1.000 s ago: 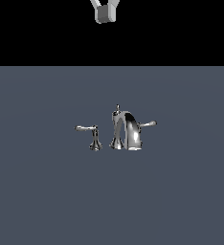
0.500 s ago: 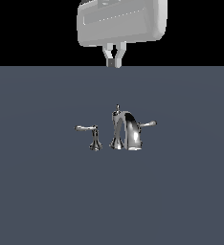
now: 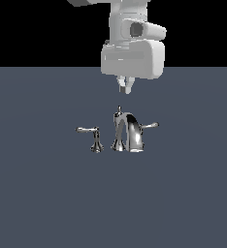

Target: Turn on the faucet by rotating a designated handle.

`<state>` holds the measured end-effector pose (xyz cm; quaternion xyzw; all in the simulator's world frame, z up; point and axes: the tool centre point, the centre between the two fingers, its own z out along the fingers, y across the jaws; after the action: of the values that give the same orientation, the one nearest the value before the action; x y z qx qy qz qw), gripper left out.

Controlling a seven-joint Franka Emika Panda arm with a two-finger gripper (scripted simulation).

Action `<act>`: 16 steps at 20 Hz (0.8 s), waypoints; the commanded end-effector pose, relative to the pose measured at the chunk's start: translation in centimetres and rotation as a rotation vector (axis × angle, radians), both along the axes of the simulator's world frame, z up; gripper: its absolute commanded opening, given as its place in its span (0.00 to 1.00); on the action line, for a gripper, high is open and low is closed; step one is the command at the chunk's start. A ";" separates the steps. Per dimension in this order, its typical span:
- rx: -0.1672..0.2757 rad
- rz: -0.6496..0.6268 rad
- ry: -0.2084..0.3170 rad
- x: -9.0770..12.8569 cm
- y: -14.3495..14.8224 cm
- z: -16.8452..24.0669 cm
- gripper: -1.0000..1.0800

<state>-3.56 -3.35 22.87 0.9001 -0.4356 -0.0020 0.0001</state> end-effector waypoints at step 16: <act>-0.005 -0.410 -0.003 7.0 -7.9 -11.1 0.00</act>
<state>3.03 -10.59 12.49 0.8012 -0.5984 -0.0004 0.0016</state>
